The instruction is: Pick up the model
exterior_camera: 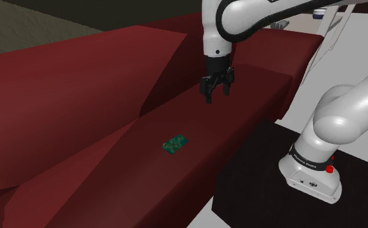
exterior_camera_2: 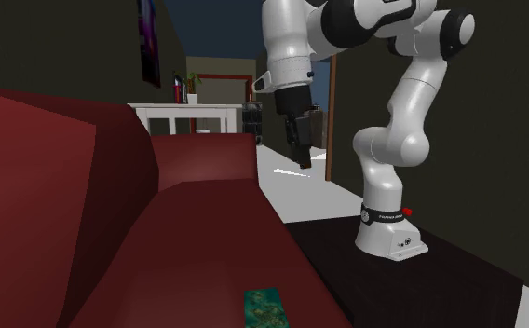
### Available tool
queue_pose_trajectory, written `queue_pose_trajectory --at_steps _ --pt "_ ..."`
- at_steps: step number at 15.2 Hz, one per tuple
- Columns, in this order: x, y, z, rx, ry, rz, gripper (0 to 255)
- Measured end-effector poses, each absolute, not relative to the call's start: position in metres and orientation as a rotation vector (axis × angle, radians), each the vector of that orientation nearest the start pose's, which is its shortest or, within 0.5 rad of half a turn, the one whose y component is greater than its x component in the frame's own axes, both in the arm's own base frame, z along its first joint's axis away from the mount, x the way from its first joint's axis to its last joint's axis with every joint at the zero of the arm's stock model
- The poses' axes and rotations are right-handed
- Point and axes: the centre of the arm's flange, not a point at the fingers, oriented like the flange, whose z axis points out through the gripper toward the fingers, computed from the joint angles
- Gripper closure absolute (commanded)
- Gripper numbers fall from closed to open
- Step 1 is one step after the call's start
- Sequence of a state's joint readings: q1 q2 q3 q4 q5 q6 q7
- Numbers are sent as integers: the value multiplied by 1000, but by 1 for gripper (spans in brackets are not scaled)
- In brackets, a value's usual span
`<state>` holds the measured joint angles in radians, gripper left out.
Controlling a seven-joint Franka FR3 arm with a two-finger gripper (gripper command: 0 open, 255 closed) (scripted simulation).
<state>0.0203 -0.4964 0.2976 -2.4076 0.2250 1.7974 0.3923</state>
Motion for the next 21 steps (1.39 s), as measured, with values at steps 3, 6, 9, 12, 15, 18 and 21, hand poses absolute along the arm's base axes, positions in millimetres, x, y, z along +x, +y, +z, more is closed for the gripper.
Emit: queue_pose_trajectory --at_steps 3,6,9,12,15,18,21 --pt "374 177 450 -3089 357 246 0" --pt "387 203 424 -3085 433 265 0" --pt "404 232 397 -3079 506 284 0" --pt "421 259 372 -3070 579 302 0" --pt "439 281 345 -3059 656 323 0" --pt "459 303 318 -3046 731 342 0" --pt "471 317 297 -3037 779 355 0"
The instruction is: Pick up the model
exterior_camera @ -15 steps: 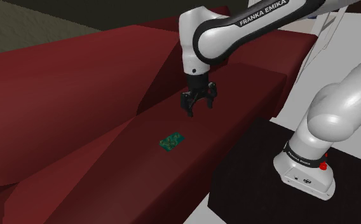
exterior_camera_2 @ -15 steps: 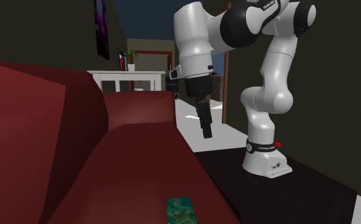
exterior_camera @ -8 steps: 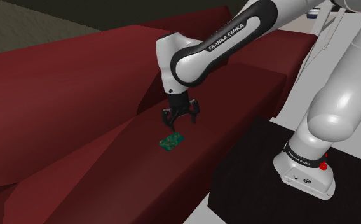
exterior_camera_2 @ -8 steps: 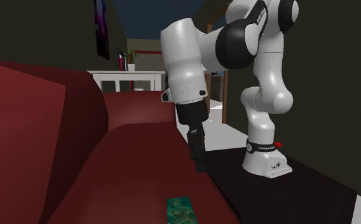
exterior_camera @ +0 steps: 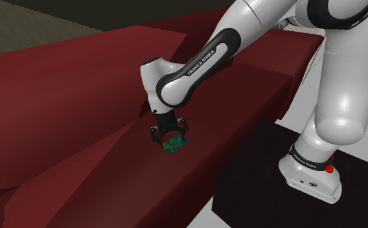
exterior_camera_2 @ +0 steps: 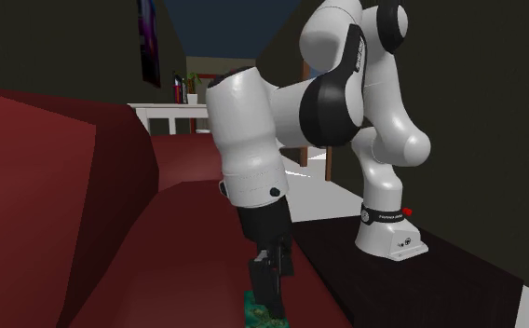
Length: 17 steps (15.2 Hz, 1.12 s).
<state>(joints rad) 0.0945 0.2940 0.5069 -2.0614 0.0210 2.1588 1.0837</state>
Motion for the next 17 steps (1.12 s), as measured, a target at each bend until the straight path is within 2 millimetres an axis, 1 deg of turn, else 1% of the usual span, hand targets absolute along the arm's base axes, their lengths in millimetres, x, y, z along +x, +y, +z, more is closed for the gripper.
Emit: queue_pose_trajectory --at_steps 7,8,17 --pt "469 321 259 -3036 788 357 0" --pt "469 321 258 -3036 788 357 255" --pt "469 321 256 -3037 787 357 255"
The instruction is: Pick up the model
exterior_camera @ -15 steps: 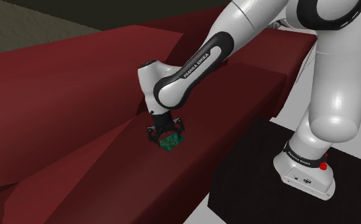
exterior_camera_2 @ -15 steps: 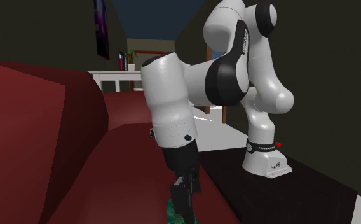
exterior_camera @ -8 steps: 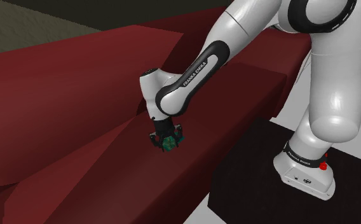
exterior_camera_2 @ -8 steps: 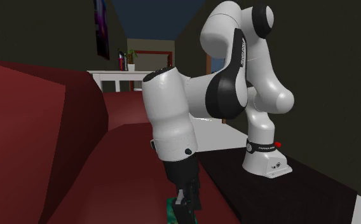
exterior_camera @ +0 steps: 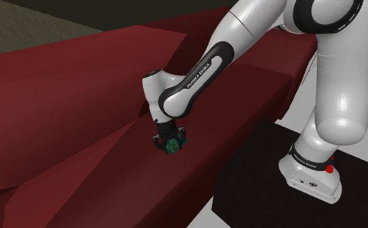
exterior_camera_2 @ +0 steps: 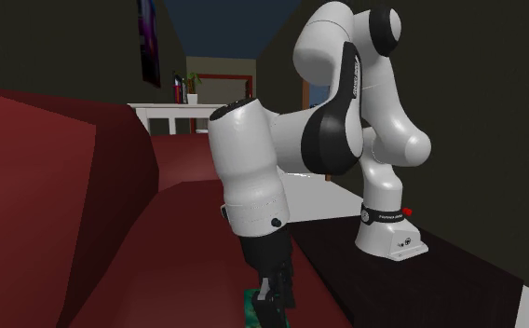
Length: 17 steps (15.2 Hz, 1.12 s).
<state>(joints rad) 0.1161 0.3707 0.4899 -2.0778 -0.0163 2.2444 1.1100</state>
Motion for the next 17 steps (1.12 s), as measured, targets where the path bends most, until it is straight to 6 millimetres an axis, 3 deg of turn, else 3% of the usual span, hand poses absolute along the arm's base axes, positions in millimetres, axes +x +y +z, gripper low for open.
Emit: queue_pose_trajectory --at_steps 3,17 --pt "469 322 263 -3036 788 356 255" --pt "469 321 333 -3035 788 355 255"
